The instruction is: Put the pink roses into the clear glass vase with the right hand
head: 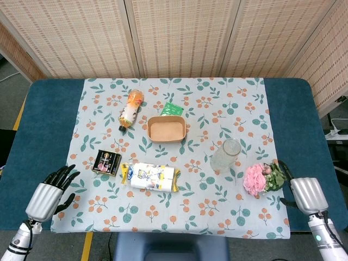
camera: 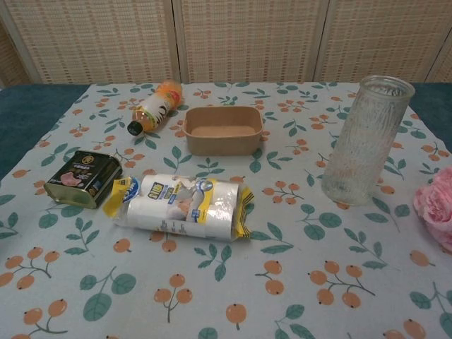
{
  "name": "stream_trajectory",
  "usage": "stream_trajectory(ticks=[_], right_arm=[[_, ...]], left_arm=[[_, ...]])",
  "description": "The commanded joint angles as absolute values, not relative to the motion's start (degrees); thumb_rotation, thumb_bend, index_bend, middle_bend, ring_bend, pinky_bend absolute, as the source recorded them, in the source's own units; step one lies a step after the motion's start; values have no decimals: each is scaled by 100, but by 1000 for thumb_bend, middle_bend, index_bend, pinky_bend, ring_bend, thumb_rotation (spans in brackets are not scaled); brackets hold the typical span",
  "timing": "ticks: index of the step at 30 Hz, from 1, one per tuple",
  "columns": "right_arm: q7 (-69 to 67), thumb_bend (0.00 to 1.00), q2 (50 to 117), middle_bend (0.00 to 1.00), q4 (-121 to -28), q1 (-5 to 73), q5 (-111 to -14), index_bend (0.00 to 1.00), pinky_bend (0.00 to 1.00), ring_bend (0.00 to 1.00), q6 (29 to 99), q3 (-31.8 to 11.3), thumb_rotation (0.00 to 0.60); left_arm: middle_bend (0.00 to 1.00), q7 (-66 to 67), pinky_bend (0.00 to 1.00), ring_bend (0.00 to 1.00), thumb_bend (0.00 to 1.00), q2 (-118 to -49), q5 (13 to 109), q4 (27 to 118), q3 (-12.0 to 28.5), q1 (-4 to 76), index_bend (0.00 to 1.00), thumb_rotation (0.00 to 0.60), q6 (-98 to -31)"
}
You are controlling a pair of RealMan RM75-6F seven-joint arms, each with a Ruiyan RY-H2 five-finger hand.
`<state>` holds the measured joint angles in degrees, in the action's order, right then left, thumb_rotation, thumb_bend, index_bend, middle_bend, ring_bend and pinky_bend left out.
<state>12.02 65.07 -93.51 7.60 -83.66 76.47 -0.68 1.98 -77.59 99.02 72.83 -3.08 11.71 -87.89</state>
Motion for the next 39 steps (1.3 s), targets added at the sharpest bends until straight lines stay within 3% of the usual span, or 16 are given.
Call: stream_trajectory(ticks=[1, 10, 19, 24, 27, 32, 34, 36, 39], right_arm=[[1219, 12, 6509, 887, -9354, 759, -8349, 18, 950, 804, 7651, -76, 600], [1618, 12, 6503, 887, -9428, 829, -7983, 83, 954, 899, 7467, -176, 600], [1306, 12, 6671, 904, -9133, 1437, -6821, 89, 982, 941, 6115, -541, 600], [801, 12, 6960, 913, -8617, 1756, -6675, 134, 983, 948, 5391, -566, 600], [744, 12, 6990, 917, -8557, 1776, -6693, 168, 983, 952, 5349, -561, 600], [387, 12, 7325, 931, -8065, 1872, -6860, 347, 989, 968, 5170, -491, 600], [337, 16, 7441, 941, -7901, 1866, -6930, 496, 991, 974, 5259, -479, 600], [277, 74, 7494, 947, -7835, 1853, -6989, 685, 991, 977, 5352, -479, 600], [225, 228, 7555, 948, -7786, 1796, -7153, 843, 990, 975, 5650, -489, 600]], left_arm=[[73, 199, 284, 125, 380, -7760, 9903, 7282, -312, 1170, 171, 600, -8785], [74, 145, 284, 125, 380, -7764, 9875, 7261, -293, 1188, 171, 600, -8758], [75, 151, 284, 125, 381, -7758, 9915, 7275, -312, 1180, 171, 600, -8795], [75, 136, 284, 125, 381, -7762, 9852, 7249, -306, 1193, 171, 600, -8712], [75, 135, 284, 125, 380, -7762, 9847, 7250, -306, 1194, 171, 600, -8705], [75, 133, 284, 125, 380, -7752, 9873, 7267, -317, 1194, 171, 600, -8722], [75, 129, 284, 125, 379, -7751, 9867, 7267, -319, 1194, 171, 600, -8715], [75, 124, 284, 125, 380, -7748, 9857, 7270, -320, 1197, 171, 600, -8697], [75, 112, 284, 125, 379, -7743, 9875, 7268, -329, 1203, 171, 600, -8696]])
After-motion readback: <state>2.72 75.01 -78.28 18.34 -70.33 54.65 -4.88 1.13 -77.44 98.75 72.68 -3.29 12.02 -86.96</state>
